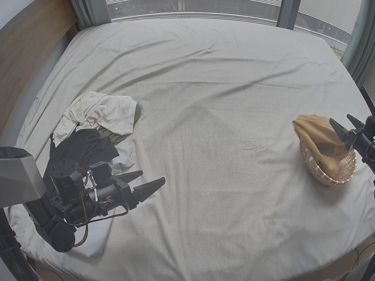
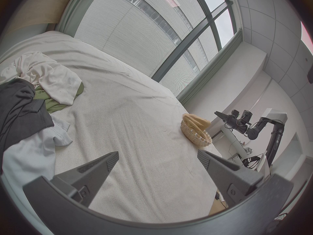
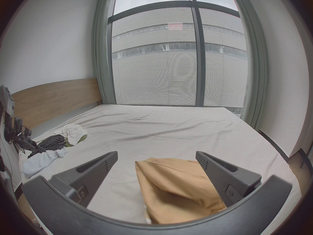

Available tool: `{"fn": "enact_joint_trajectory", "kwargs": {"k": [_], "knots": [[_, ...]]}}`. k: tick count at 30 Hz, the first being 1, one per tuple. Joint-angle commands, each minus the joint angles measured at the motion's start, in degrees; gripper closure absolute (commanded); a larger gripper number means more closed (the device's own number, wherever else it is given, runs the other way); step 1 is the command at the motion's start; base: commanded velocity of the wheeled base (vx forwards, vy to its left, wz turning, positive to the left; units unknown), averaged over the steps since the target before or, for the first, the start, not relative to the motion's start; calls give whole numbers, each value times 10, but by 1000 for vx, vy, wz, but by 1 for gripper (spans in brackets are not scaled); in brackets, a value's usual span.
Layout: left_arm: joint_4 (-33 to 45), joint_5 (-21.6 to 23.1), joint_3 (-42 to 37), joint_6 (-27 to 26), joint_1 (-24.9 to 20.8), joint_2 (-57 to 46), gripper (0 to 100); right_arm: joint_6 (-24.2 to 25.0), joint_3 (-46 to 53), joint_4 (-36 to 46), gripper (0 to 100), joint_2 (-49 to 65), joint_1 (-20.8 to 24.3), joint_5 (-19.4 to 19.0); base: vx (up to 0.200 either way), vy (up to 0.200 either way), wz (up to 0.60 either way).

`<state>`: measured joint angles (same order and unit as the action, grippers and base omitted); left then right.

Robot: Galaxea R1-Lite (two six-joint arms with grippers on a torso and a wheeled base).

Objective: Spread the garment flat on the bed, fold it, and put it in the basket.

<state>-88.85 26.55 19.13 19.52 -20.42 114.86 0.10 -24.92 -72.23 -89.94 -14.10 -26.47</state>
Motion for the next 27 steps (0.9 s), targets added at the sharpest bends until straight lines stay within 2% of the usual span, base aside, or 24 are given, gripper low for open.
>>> {"fn": "enact_joint_trajectory", "kwargs": {"k": [1, 8, 14, 16, 18, 22, 25, 27], "knots": [[0, 0, 1, 0, 0, -1, 0, 1, 0, 25, 0, 57, 33, 0, 0, 0, 0], [0, 0, 1, 0, 0, -2, 0, 4, 10, 26, 0, 55, 70, 1, 0, 0, 0], [-1, 0, 2, 1, -1, -8, 0, 7, 29, 20, 0, 53, 123, -1, 0, 0, 0], [-1, -1, 2, -1, 0, -9, 0, 8, 49, 14, 0, 56, 180, 2, 0, 0, 0], [-1, -3, 1, -1, 0, -10, 0, 8, 58, 14, 0, 57, 203, 2, 0, 0, 0], [-1, -4, 0, 0, 1, -50, 0, 8, 72, 11, 0, 64, 233, 2, 0, 0, 0], [1, -3, -19, 40, -1, -147, 0, 7, 86, 7, 0, 93, 261, 2, 0, 0, 0], [3, -5, -25, 44, -4, -172, 0, 7, 90, 8, 0, 98, 270, 3, 0, 0, 0]]}}
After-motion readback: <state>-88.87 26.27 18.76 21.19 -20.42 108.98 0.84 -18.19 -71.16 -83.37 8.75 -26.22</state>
